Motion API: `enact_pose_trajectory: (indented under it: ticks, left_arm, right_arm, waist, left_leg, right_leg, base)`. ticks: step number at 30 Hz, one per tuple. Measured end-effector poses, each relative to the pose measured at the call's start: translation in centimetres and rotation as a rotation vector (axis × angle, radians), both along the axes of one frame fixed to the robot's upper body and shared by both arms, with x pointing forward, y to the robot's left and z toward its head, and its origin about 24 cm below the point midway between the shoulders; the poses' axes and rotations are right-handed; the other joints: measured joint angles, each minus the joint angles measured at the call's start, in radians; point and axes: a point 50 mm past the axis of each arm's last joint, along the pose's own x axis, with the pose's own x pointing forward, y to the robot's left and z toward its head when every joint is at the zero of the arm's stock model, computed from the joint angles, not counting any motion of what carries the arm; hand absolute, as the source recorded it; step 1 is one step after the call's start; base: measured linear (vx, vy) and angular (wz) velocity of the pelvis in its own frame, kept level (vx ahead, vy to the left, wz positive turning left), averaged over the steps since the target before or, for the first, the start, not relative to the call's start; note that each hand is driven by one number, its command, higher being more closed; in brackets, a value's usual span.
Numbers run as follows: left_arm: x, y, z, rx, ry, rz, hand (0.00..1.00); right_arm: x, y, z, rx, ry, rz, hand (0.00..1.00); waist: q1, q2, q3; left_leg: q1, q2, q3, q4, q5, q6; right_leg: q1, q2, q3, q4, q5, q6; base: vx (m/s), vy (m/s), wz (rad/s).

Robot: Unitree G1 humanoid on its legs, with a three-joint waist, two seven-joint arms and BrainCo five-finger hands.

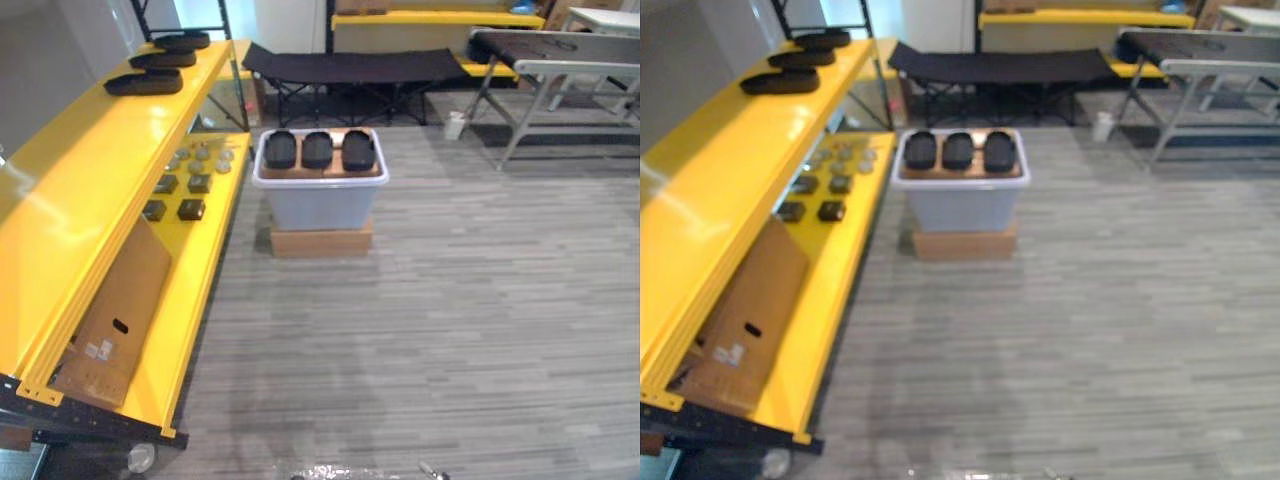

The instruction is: Walk over and take plastic housings, then place them on the shelf

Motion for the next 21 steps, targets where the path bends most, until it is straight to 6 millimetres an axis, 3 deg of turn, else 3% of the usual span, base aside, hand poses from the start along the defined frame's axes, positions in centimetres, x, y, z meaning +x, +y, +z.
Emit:
enact_pose_trajectory:
  ticks: [1, 3, 5, 6, 8, 9, 10, 11, 12, 13, 15, 16, 17, 19, 21]
  left_arm:
    - [0.4, 0.2, 0.1, 0.005, -0.009, -0.006, 0.0]
    - [1.2, 1.6, 0.4, 0.029, -0.02, -0.028, 0.0]
    - [1.1, 1.5, 0.4, 0.024, -0.017, -0.025, 0.0]
    - [1.2, 1.4, 0.3, 0.018, -0.023, -0.007, 0.0]
    - [1.1, 1.4, 0.3, 0.015, -0.016, 0.012, 0.0]
    - [1.0, 1.4, 0.3, 0.013, -0.013, 0.015, 0.0]
    - [0.9, 1.1, 0.2, 0.008, -0.01, 0.03, 0.0]
    - [0.9, 0.8, 0.1, 0.0, -0.011, 0.047, 0.0]
    - [0.5, 0.0, 0.0, -0.015, -0.007, 0.121, 0.0]
    - [0.6, -0.3, -0.1, -0.02, -0.011, 0.149, 0.0]
    - [1.2, -0.6, 0.0, -0.036, -0.045, 0.227, 0.0]
    - [1.1, -0.6, 0.0, -0.041, -0.055, 0.282, 0.0]
    - [1.2, -0.7, 0.0, -0.048, -0.061, 0.297, 0.0]
    - [1.3, -0.8, 0.0, -0.052, -0.068, 0.305, 0.0]
    - [1.8, -0.9, 0.1, -0.07, -0.102, 0.292, 0.0]
  right_arm:
    - [0.0, 0.2, 0.0, 0.008, -0.005, 0.003, 0.0]
    - [-0.1, 1.5, -0.2, 0.052, -0.013, -0.004, 0.0]
    - [-0.4, 1.5, -0.2, 0.061, -0.011, -0.005, 0.0]
    - [-0.6, 1.3, -0.3, 0.061, -0.001, -0.014, 0.0]
    - [-1.6, 1.4, -0.4, 0.062, 0.033, -0.007, 0.0]
    - [-2.2, 1.4, -0.4, 0.065, 0.048, -0.011, 0.0]
    - [-3.0, 1.3, -0.5, 0.071, 0.075, -0.03, 0.0]
    - [-3.2, 1.1, -0.5, 0.072, 0.09, -0.031, 0.0]
    - [-3.7, 0.6, -0.5, 0.07, 0.11, -0.033, 0.0]
    - [-3.5, 0.6, -0.5, 0.072, 0.111, -0.032, 0.0]
    - [-3.4, 0.1, -0.5, 0.061, 0.118, -0.021, 0.0]
    - [-3.6, -0.3, -0.4, 0.045, 0.133, 0.008, 0.0]
    - [-3.7, -0.5, -0.4, 0.034, 0.144, 0.019, 0.0]
    - [-4.0, -1.0, -0.3, 0.0, 0.161, 0.032, 0.0]
    - [-2.9, -1.9, -0.1, -0.044, 0.104, 0.022, 0.0]
  waist:
    - [-0.001, 0.0, 0.006]
    - [-0.012, -0.044, 0.02]
    - [-0.023, -0.039, 0.023]
    - [-0.023, -0.029, 0.037]
    - [-0.026, -0.028, 0.039]
    - [-0.028, -0.027, 0.04]
    - [-0.046, -0.018, 0.041]
    - [-0.051, -0.001, 0.036]
    - [-0.045, 0.038, 0.025]
    - [-0.043, 0.039, 0.026]
    - [-0.039, 0.047, 0.03]
    - [-0.033, 0.059, 0.041]
    - [-0.031, 0.063, 0.044]
    - [-0.02, 0.063, 0.044]
    - [0.006, 0.058, 0.046]
  left_leg:
    - [0.006, 0.005, 0.001, 0.0, -0.004, -0.004]
    - [0.032, 0.017, 0.0, 0.001, -0.024, -0.025]
    - [0.045, 0.033, 0.002, 0.011, -0.047, -0.041]
    - [0.045, 0.052, 0.004, 0.066, -0.093, -0.066]
    - [0.055, 0.063, 0.001, 0.118, -0.149, -0.101]
    - [0.064, 0.067, -0.006, 0.131, -0.172, -0.107]
    - [0.08, 0.092, -0.034, 0.169, -0.226, -0.137]
    - [0.08, 0.117, -0.046, 0.184, -0.245, -0.15]
    - [0.065, 0.17, -0.05, 0.264, -0.264, -0.179]
    - [0.027, 0.189, -0.05, 0.345, -0.262, -0.183]
    - [-0.138, 0.259, -0.078, 0.711, -0.204, -0.2]
    - [-0.204, 0.313, -0.07, 0.908, -0.203, -0.198]
    - [-0.226, 0.328, -0.068, 0.978, -0.207, -0.193]
    - [-0.288, 0.322, -0.068, 1.047, -0.216, -0.176]
    - [-0.379, 0.248, -0.034, 0.889, -0.218, -0.175]
  right_leg:
    - [-0.019, 0.008, -0.001, -0.01, -0.002, 0.001]
    - [-0.067, 0.034, 0.001, -0.144, 0.014, 0.006]
    - [-0.097, 0.047, 0.004, -0.228, 0.062, 0.004]
    - [-0.108, 0.067, 0.018, -0.311, 0.135, -0.002]
    - [-0.104, 0.081, 0.066, -0.351, 0.197, -0.011]
    - [-0.099, 0.083, 0.083, -0.341, 0.195, -0.015]
    - [-0.1, 0.087, 0.082, -0.275, 0.231, -0.054]
    - [-0.104, 0.101, 0.074, -0.238, 0.217, -0.064]
    - [-0.102, 0.138, 0.046, -0.197, 0.142, -0.083]
    - [-0.094, 0.146, 0.041, -0.195, 0.129, -0.094]
    - [-0.041, 0.174, 0.027, -0.231, 0.105, -0.119]
    - [0.024, 0.198, 0.025, -0.266, 0.091, -0.13]
    - [0.061, 0.207, 0.02, -0.285, 0.09, -0.13]
    - [0.163, 0.205, 0.011, -0.35, 0.088, -0.133]
    - [0.247, 0.174, 0.002, -0.421, 0.095, -0.122]
  base:
    - [0.19, 0.084, 0.09]
    - [0.27, 0.024, 0.12]
    - [0.32, -0.032, -0.03]
    - [0.34, -0.064, -0.11]
    - [0.33, -0.121, 0.03]
    - [0.36, -0.205, 0.39]
    - [0.31, -0.2, 0.47]
    - [0.51, -0.345, 0.53]
    - [0.44, -0.294, 0.24]
    - [0.52, -0.384, 0.18]
    - [0.46, -0.335, 0.08]
    - [0.45, -0.243, -0.01]
    - [0.45, -0.188, -0.05]
    - [0.37, -0.129, 0.05]
    - [0.37, -0.046, 0.06]
